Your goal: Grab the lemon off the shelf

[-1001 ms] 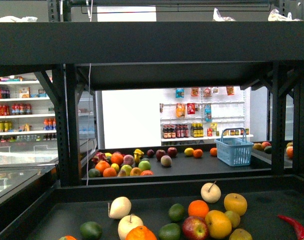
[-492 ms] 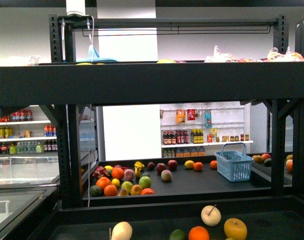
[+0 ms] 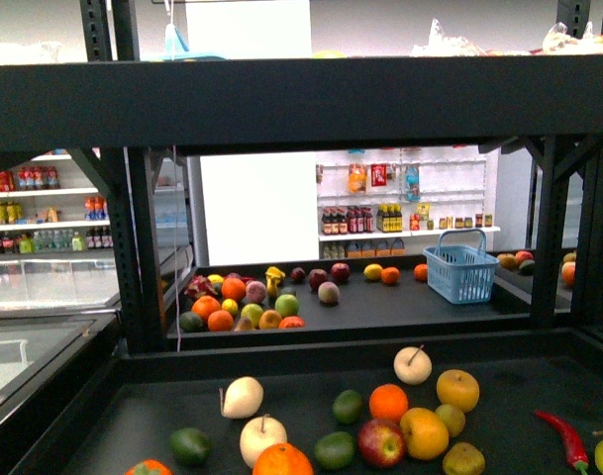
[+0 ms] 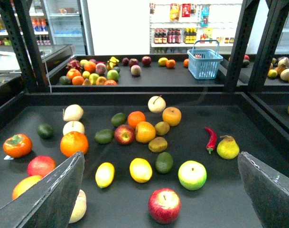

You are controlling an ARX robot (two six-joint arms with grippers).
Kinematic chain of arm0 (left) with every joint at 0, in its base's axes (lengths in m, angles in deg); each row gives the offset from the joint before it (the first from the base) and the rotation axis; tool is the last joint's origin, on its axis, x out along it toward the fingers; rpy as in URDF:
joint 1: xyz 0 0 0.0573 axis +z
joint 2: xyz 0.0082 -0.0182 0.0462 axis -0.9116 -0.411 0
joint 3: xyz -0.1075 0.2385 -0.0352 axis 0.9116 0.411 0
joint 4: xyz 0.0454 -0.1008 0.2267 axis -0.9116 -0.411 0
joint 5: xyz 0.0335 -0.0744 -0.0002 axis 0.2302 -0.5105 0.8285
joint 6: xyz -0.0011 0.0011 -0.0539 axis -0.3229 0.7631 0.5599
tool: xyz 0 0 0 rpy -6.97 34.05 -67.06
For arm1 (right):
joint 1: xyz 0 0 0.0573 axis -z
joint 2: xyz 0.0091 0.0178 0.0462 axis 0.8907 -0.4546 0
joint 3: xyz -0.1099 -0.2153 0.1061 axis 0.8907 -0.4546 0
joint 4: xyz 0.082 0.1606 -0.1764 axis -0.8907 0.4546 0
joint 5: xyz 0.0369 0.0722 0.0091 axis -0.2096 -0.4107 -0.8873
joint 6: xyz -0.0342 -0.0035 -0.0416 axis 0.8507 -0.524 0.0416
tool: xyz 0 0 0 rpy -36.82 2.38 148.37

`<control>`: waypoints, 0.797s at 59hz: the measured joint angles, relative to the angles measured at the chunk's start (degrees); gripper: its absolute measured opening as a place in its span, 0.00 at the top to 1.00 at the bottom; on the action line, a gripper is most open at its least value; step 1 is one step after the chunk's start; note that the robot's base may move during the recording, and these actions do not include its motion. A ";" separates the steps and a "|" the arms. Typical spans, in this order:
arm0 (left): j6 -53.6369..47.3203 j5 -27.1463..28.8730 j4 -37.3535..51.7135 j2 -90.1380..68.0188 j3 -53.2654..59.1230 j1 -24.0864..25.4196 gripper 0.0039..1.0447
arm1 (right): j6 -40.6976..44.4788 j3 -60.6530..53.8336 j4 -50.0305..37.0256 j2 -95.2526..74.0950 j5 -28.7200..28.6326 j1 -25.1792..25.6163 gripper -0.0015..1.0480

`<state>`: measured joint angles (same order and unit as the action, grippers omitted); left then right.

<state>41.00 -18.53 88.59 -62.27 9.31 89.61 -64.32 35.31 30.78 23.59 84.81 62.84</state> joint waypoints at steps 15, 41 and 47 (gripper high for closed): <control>10.54 -1.16 -2.86 -23.87 -24.13 7.34 0.07 | -0.02 0.00 0.00 0.00 0.00 0.00 0.07; 18.93 -0.15 -4.52 -46.40 -45.55 11.17 0.07 | 0.00 0.00 0.00 0.00 0.00 0.00 0.07; 20.90 0.37 -2.99 -49.66 -48.61 11.02 0.07 | 0.00 0.00 0.00 0.00 0.00 0.00 0.07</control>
<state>61.89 -18.16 85.60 -111.92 -39.30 100.62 -64.32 35.31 30.78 23.59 84.81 62.84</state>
